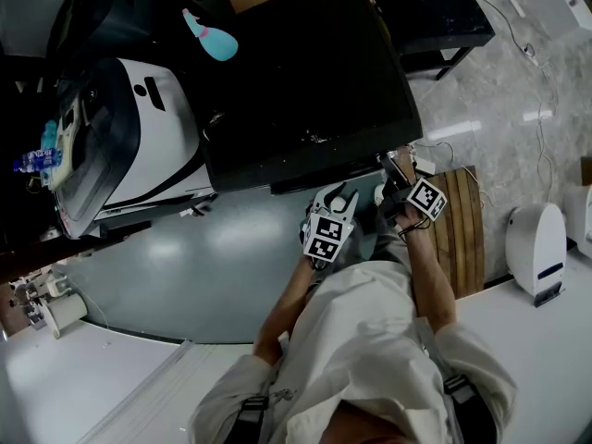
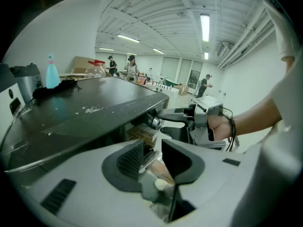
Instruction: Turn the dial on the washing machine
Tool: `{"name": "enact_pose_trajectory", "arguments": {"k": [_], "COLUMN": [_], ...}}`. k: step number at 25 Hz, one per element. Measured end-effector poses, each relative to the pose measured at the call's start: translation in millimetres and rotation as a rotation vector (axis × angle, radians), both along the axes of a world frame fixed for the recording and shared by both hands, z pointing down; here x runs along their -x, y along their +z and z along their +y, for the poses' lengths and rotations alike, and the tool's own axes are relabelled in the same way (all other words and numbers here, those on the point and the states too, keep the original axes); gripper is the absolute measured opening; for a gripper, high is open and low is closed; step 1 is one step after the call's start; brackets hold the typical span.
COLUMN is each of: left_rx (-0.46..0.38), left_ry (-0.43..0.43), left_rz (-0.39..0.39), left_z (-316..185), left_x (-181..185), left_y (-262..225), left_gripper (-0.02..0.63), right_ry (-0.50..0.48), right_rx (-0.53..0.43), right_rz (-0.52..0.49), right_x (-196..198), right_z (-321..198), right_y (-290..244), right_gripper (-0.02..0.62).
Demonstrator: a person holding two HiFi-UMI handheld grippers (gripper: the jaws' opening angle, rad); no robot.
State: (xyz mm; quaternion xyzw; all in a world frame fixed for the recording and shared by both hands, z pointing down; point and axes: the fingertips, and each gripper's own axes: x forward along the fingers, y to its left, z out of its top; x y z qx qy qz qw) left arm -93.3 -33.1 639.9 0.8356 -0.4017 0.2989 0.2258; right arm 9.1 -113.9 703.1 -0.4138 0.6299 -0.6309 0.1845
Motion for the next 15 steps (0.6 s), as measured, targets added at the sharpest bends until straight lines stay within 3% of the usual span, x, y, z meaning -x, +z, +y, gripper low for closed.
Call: {"name": "enact_pose_trajectory", "arguments": {"k": [10, 15], "left_rx": [-0.027, -0.054], "left_ry": [0.012, 0.020], "left_rz": [0.014, 0.031], "left_z": [-5.9, -11.5], "left_x": [0.3, -0.8], "left_y": [-7.5, -17.2], "left_gripper": [0.126, 0.126], "right_ry": [-0.045, -0.105], "right_rx": [-0.037, -0.099], "right_rz": [0.090, 0.193], "right_x": [-7.6, -11.7], "right_z": [9.6, 14.4], "right_y": [-11.8, -30.1], "right_gripper": [0.310, 0.290]}}
